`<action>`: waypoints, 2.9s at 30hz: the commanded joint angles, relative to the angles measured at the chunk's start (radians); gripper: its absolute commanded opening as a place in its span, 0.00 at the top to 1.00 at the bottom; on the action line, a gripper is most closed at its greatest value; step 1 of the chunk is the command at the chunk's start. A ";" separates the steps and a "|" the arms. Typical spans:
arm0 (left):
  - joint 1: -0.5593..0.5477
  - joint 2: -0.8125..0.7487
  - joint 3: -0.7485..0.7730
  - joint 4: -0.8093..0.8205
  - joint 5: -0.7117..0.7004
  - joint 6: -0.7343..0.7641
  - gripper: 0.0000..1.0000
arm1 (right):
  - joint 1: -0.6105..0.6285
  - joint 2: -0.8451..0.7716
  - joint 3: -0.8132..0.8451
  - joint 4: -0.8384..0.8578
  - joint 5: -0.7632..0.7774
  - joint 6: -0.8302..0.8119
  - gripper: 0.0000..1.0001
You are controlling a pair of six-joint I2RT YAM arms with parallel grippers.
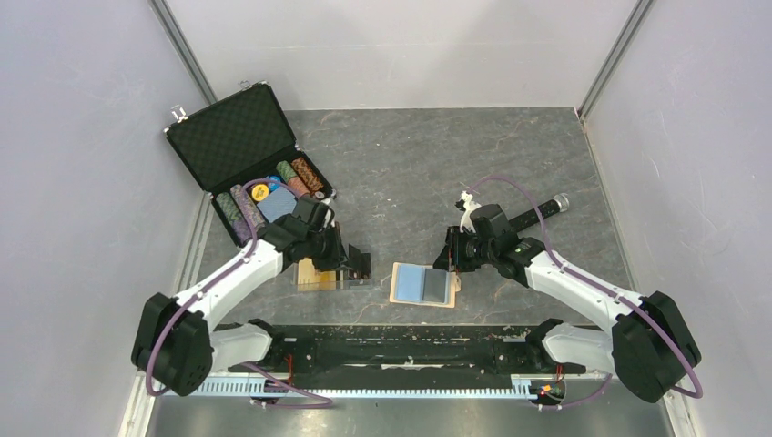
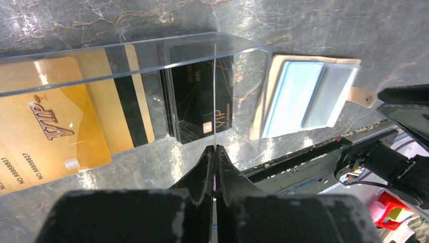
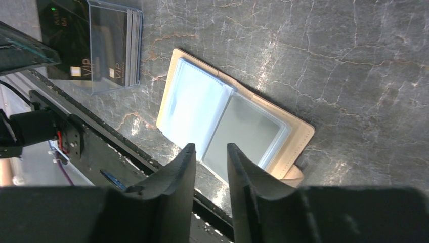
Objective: Put the credit cards into the card holder
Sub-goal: Pick up the credit card from the storage box, then insert the credit card into the card slot.
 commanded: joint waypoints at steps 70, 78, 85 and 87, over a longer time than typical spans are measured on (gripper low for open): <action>-0.352 0.165 -0.130 0.689 0.078 -0.303 0.98 | 0.005 0.027 -0.081 -0.011 0.069 -0.048 1.00; -0.359 0.224 -0.105 0.705 0.092 -0.295 0.98 | 0.005 0.054 -0.101 -0.005 0.080 -0.055 1.00; -0.374 0.271 -0.084 0.705 0.091 -0.281 0.98 | 0.006 0.082 -0.127 0.015 0.092 -0.058 1.00; -0.377 0.277 -0.085 0.705 0.088 -0.276 0.98 | 0.005 0.086 -0.130 0.015 0.093 -0.060 1.00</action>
